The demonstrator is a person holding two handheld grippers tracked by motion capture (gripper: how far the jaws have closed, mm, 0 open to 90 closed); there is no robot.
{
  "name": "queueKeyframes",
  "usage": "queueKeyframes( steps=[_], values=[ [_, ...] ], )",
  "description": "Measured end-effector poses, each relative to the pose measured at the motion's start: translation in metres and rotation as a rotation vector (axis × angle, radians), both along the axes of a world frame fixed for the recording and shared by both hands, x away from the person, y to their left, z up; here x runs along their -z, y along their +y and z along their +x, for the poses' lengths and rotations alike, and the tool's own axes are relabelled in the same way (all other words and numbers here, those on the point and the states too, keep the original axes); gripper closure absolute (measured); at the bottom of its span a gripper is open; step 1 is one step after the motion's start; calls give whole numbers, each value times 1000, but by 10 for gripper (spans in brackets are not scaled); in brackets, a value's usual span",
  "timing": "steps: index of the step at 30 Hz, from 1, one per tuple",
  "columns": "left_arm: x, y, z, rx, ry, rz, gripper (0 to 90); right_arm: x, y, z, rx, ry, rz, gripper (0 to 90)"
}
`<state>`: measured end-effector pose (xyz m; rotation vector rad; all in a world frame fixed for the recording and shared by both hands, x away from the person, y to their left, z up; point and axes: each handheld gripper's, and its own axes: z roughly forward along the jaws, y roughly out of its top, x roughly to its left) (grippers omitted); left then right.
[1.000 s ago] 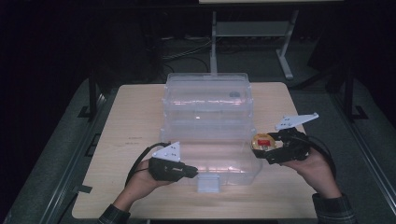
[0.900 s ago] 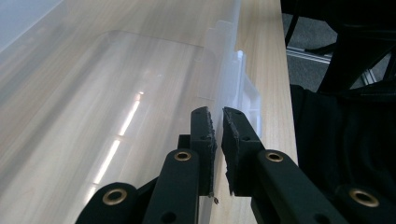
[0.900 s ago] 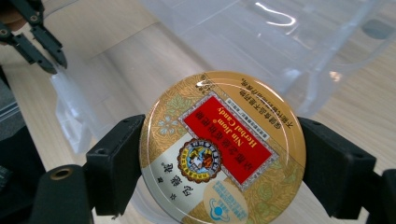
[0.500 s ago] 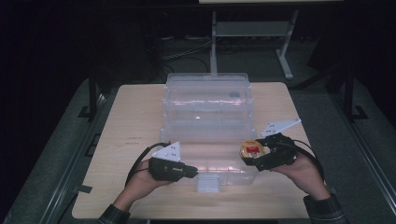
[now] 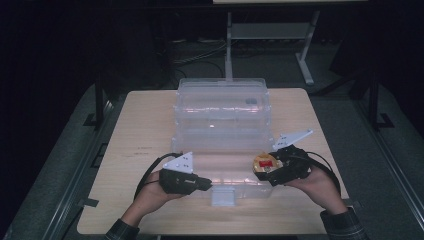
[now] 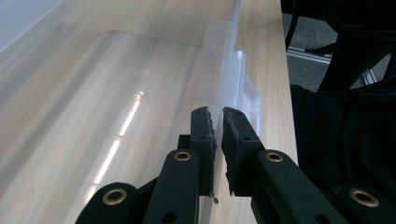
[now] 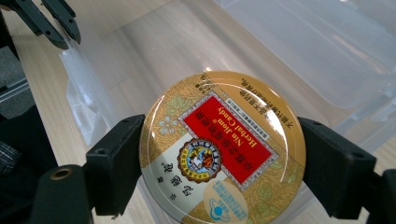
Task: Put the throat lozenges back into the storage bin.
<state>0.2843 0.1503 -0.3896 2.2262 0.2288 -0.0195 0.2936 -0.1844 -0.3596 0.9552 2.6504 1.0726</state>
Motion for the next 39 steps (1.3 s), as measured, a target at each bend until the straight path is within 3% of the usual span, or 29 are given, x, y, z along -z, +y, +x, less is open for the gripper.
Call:
queueKeyframes(
  steps=[14, 35, 39],
  values=[
    [0, 0, 0, 1, -5, 1, 826, 8, 6, 2, -16, 20, -33, 197],
    [0, 0, -1, -1, -1, -1, 825, -2, -3, -1, -6, -3, 6, 188],
    [0, 0, 0, 0, -3, 2, 825, -3, -6, -1, -8, -2, 19, 239]
  ],
)
